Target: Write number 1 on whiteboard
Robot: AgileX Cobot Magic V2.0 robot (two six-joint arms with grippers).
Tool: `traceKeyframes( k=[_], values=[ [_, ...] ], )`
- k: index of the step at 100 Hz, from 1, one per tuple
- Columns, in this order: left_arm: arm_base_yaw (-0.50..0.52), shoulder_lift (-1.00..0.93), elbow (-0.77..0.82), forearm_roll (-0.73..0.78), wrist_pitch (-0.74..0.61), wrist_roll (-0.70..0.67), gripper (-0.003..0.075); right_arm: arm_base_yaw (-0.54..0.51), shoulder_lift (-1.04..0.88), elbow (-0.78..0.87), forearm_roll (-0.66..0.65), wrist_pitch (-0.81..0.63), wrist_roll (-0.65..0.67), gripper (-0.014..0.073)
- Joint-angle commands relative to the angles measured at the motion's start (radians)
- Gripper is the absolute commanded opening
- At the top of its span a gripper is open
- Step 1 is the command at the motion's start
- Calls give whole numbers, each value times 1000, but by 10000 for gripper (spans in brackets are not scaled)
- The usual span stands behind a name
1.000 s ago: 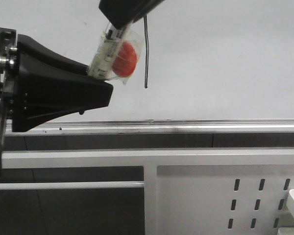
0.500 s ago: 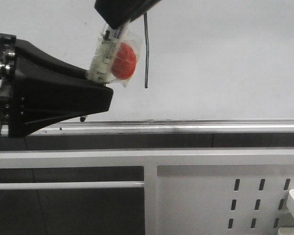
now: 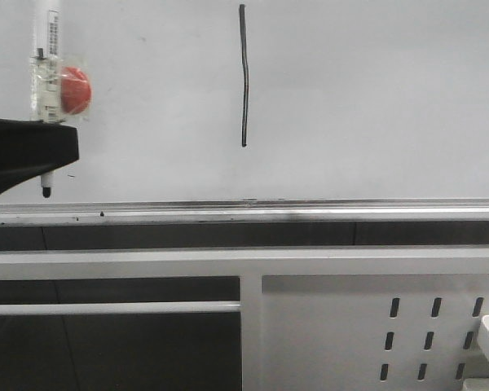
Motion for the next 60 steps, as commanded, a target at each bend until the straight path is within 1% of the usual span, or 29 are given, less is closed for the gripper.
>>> traceKeyframes(
  k=[1,17,36,47,60],
  values=[
    [2,-3,-20,-56,-114,11,-20,-8,-31,-26,-4,-26,3,-59],
    [2,67,-26,-95,-176,11,-20,-8,-31,-26,-4,-47,3,-59],
    [-11,174,-26,-196,-332,11,-20,-8,-31,-26,-4,-63,3,-59],
    [-43,224,-33,-261,-366,30,-20,-8,-31,-26,-4,-65,3,-59],
    [-82,252,-64,-271,-366,67,-20,-8,-31,-26,-4,-66,3,-59]
  ],
)
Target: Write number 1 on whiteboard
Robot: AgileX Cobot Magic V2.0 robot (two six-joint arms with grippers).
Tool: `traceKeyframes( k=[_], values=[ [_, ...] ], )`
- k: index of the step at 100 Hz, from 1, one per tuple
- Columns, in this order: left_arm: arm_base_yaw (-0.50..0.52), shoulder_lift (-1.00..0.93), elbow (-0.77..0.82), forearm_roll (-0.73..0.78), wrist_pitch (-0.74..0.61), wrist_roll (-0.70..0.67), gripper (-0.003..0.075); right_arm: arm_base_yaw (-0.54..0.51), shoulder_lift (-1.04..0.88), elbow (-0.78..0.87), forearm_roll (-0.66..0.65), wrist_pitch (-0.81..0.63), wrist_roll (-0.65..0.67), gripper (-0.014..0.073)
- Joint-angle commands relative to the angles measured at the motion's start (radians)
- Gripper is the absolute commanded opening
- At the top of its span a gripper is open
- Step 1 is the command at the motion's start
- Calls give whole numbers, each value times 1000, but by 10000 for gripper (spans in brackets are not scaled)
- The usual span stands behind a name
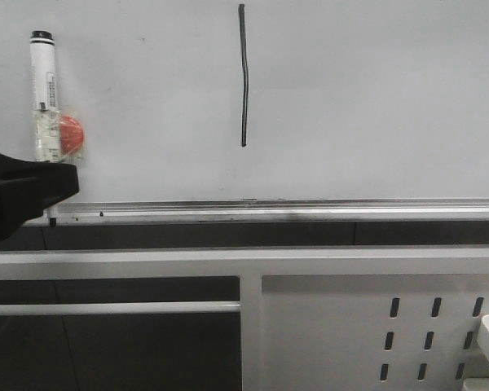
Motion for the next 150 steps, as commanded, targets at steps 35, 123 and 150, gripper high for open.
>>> traceKeyframes(
  k=[35,123,150],
  values=[
    [-36,-7,-80,-145,-231,73,-20,-6,-19,-26,-3,-67,2,-59],
    [-36,1,-72,-42,-231,73,270,-6,-19,-26,-3,-52,2,-59],
    [-49,-10,-4,-16,-231,73,288,-6,-28,-26,-41,-54,2,-59]
  ],
)
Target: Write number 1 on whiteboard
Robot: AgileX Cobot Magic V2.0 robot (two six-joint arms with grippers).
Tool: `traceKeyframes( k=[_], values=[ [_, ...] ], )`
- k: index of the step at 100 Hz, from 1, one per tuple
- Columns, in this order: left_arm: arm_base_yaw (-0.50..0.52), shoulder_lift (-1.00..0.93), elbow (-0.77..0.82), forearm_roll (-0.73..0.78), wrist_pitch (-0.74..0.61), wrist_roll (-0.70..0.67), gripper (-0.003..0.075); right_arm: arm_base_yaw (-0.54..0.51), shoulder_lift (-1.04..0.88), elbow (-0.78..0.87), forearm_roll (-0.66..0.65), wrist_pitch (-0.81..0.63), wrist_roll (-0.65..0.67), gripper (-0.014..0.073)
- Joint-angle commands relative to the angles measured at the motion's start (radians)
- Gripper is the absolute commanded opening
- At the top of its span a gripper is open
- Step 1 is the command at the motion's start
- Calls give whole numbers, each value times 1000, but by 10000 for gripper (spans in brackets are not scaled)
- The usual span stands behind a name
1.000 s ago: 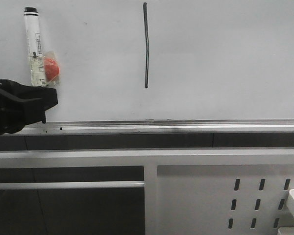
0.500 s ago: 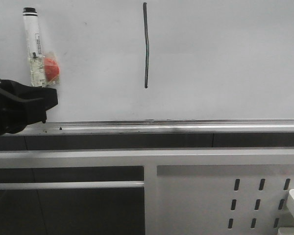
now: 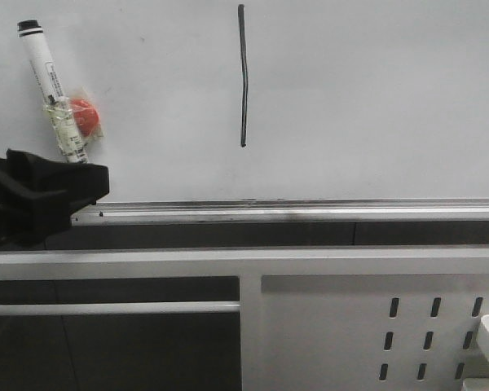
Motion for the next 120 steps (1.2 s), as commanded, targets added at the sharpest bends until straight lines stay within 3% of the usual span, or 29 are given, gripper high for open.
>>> traceKeyframes(
  k=[1,20,41,57,71,97,120],
  values=[
    [-10,-34,16,2,-224,-6,288,-6,-29,-26,-24,-54,-1,-59],
    [-10,-84,78,2,-224,-6,288,-6,-112,13,-33,-150,-1,-59],
    [-10,-169,154,61,-224,-6,273,-6,-320,252,-49,-387,-1,-59],
    [-10,-244,214,86,-224,-3,155,-9,-539,493,-74,-543,-1,-59],
    [-10,-259,228,96,-222,21,-20,-9,-744,682,-74,-547,-1,-59],
    [-10,-257,222,133,-205,21,-20,-9,-1010,833,-48,-510,-1,-59],
    [-10,-263,139,191,-123,21,-20,-9,-1055,833,0,-510,-1,-59]
  ],
)
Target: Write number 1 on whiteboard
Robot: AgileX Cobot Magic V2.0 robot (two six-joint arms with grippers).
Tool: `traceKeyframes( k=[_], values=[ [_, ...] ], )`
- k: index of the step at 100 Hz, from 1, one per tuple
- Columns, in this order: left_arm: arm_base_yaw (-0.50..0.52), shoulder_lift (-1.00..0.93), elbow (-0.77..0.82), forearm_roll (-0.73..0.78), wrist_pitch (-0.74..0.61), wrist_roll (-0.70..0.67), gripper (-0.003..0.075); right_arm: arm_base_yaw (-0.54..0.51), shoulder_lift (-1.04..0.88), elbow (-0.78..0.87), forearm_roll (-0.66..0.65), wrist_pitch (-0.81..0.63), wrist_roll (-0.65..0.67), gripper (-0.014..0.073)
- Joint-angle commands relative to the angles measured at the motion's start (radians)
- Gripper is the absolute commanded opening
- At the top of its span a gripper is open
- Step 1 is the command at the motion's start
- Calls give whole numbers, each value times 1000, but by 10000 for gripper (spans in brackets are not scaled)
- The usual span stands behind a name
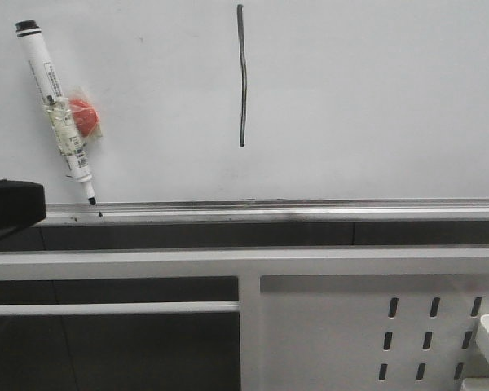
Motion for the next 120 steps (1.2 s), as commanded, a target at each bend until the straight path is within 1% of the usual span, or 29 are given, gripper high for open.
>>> traceKeyframes(
  k=[1,12,19,25,33,36,45,52,59,64,67,73,83,92,99,108,120],
  values=[
    [-5,-24,-45,28,-115,1,-20,-5,8,-24,13,-83,-1,-59],
    [-5,-88,-77,58,-35,1,-20,-5,8,-24,13,-83,-1,-59],
    [-5,-157,-105,58,80,-7,-20,-5,8,-24,13,-83,-1,-59],
    [-5,-223,-139,61,221,-13,-20,-5,8,-24,13,-83,-1,-59],
    [-5,-342,-191,105,414,-33,-20,-5,8,-24,13,-83,-1,-59],
    [-5,-386,-208,134,517,-46,-20,-5,8,-24,13,-83,-1,-59],
    [-12,-538,-248,173,764,-124,-20,-5,8,-24,13,-83,-1,-59],
    [-27,-659,-260,173,889,-176,-20,-5,8,-24,13,-83,-1,-59],
    [-44,-780,-260,160,946,-251,-20,-5,8,-24,13,-83,-1,-59],
    [-56,-861,-260,125,963,-324,-20,-5,8,-24,13,-83,-1,-59],
    [-62,-902,-258,122,963,-343,-20,-5,8,-24,13,-83,-1,-59],
    [-63,-985,-258,124,963,-339,-20,-5,8,-24,13,-83,-1,-59],
    [-59,-1091,-258,250,968,-267,-20,-5,8,-24,13,-83,-1,-59],
    [-59,-1164,-258,332,970,-262,-20,-5,8,-24,13,-83,-1,-59],
    [-59,-1204,-258,387,1000,-262,-20,-5,8,-24,13,-83,-1,-59],
    [-59,-1238,-258,400,1050,-262,-20,-5,8,-24,13,-83,-1,-59],
    [-59,-1263,-258,400,1011,-262,-20,-5,8,-24,13,-83,-1,-59]
  ],
)
